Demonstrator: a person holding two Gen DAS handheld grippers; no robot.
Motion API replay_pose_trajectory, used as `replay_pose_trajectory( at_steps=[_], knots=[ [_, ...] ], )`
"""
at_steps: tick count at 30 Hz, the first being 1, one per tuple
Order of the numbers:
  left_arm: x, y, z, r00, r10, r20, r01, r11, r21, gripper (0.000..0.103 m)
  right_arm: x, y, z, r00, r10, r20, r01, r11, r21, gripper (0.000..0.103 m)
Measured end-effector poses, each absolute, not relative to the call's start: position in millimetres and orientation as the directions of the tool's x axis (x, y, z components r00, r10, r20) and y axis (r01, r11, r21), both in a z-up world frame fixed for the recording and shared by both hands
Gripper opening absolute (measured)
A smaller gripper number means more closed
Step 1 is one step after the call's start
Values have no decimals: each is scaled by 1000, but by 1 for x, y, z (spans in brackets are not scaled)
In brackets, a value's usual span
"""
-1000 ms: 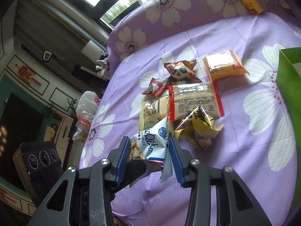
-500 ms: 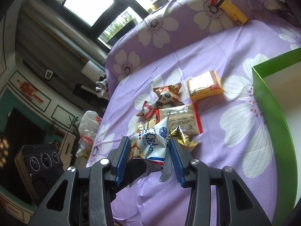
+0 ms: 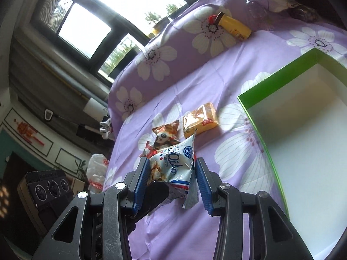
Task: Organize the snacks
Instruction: 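Carry the peanut bag with the right gripper over the green box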
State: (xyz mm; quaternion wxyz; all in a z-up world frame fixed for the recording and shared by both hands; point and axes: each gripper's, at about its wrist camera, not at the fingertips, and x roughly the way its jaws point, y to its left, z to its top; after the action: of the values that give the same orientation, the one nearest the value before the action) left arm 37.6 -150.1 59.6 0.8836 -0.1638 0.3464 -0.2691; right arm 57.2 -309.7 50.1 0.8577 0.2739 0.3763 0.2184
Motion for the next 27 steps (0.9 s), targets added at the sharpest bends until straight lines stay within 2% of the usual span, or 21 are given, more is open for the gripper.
replay_pose_trajectory(
  at_steps=[27],
  knots=[
    [54,-221,62,515,-662,-545,485,749,-452,42,37,-378,45,734,456,-503,2,739,673,45]
  ],
)
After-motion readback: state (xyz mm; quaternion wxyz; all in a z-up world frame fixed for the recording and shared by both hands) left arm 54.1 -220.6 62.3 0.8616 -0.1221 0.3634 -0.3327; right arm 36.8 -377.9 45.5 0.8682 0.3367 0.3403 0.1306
